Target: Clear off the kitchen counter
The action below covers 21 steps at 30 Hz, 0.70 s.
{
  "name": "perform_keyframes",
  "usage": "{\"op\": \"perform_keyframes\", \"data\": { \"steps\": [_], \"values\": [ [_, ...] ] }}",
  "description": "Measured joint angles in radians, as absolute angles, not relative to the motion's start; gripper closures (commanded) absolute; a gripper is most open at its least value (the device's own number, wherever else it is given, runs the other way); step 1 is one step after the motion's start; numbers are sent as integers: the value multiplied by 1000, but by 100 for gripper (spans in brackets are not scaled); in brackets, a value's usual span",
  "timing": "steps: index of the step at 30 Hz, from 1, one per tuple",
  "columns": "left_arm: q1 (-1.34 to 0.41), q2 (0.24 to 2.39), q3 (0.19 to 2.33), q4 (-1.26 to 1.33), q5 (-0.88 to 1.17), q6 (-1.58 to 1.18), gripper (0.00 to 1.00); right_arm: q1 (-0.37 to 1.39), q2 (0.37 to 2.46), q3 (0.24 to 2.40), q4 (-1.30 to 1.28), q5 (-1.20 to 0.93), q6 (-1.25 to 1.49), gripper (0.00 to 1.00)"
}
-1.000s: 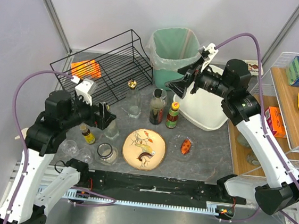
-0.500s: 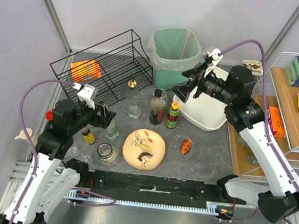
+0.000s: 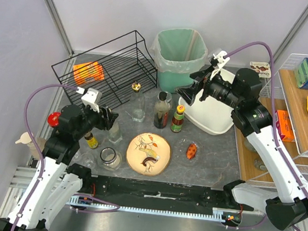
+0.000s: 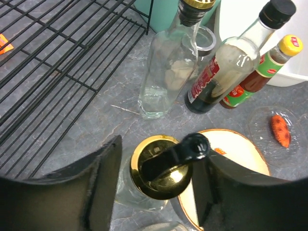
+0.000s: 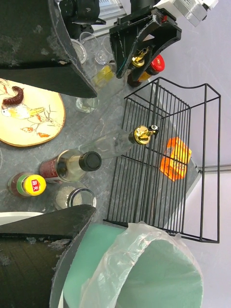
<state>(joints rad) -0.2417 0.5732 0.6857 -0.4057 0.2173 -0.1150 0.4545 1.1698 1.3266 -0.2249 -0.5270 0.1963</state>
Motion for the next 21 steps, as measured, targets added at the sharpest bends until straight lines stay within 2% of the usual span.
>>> {"op": "perform_keyframes", "data": {
  "steps": [6,10,16,21],
  "values": [
    [-240,568,645,-337,175,-127,80,455,1166,1327,-252,-501,177,2],
    [-238,567,640,-323,159,-130,98,455,1164,1327,-264,-481,156,2],
    [-238,588,680,-359,135,-128,98,455,1164,1342,-289,-460,126,2],
    [-238,674,857,-430,113,-125,98,455,1164,1367,-292,-452,118,2]
  ]
}}
